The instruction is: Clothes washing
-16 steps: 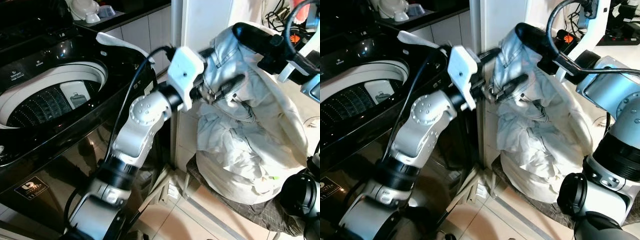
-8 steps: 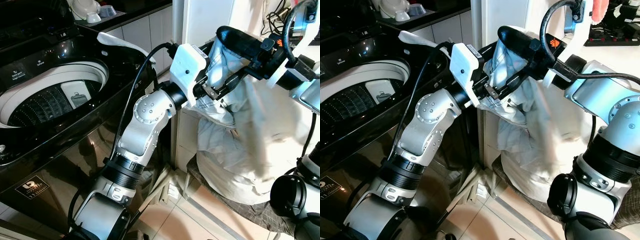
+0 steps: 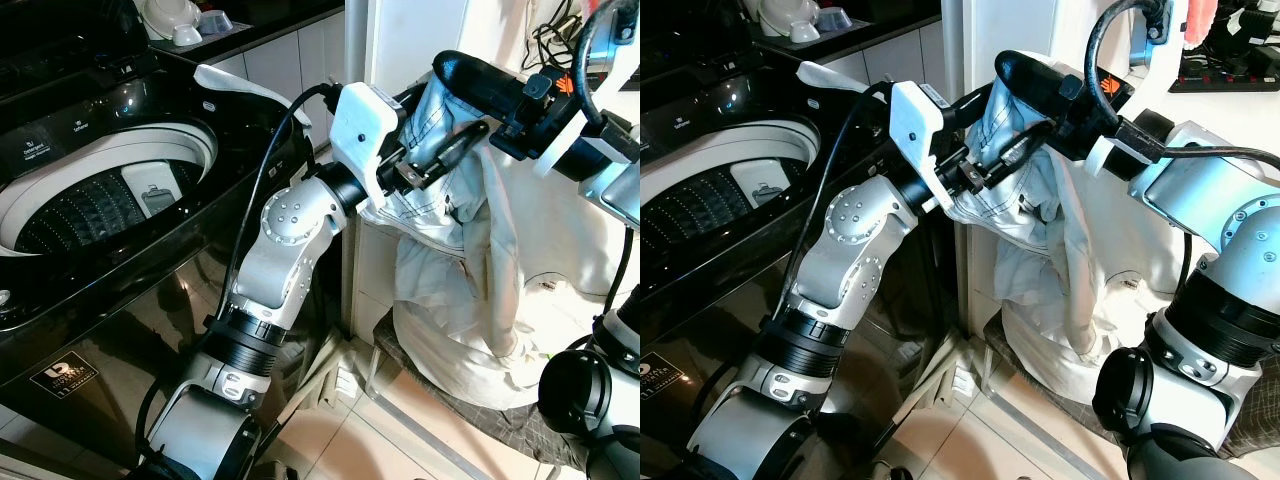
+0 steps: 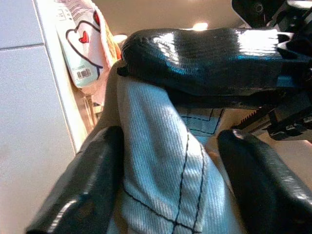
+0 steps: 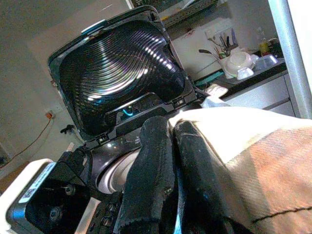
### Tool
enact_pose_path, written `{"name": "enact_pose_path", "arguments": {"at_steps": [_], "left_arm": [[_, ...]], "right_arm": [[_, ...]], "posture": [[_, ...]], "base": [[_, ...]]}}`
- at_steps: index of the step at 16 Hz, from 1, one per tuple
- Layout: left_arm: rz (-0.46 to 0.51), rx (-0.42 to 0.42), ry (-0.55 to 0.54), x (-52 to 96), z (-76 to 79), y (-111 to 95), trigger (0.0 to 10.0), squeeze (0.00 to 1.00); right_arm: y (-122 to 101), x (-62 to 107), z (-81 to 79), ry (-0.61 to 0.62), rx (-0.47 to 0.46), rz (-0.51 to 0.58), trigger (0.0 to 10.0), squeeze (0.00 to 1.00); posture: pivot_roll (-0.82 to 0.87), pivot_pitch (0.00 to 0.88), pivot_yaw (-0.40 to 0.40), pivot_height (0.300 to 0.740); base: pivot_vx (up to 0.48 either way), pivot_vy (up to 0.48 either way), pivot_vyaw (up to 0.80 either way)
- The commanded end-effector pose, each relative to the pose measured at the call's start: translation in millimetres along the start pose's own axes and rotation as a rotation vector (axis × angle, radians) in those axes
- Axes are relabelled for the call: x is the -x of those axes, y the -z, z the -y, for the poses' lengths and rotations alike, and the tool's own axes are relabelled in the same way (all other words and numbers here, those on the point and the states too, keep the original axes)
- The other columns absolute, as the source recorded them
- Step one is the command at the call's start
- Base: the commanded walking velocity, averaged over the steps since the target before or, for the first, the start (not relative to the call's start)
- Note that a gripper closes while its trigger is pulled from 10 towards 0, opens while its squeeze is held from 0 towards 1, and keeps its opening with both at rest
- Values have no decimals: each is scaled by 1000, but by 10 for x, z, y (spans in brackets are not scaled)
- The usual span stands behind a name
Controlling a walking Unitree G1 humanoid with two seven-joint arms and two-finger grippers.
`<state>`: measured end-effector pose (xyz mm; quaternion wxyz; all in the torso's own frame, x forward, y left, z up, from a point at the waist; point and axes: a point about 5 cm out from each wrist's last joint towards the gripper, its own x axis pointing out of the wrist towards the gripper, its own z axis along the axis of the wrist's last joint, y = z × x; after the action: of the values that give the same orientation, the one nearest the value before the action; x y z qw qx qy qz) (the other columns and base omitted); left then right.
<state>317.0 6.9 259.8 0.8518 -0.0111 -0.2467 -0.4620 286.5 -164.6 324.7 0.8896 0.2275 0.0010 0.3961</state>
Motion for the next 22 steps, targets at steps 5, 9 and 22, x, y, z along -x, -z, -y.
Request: {"name": "enact_pose_path", "arguments": {"at_steps": [5, 9, 22], "left_arm": [[-39, -12, 28, 11, -3, 29, 0, 0], [-59, -23, 18, 20, -42, 48, 0, 0], [-54, -22, -84, 55, -192, 30, 0, 0]], "right_arm": [[-37, -33, -141, -57, 37, 13, 0, 0], [-24, -44, -146, -50, 35, 14, 0, 0], [-18, -8, -133, -55, 49, 25, 10000, 1000]], "posture": [[-84, 0, 66, 740], [-84, 0, 70, 740], [-90, 0, 85, 740]], "base": [[0, 0, 0], [0, 0, 0], [0, 0, 0]]}}
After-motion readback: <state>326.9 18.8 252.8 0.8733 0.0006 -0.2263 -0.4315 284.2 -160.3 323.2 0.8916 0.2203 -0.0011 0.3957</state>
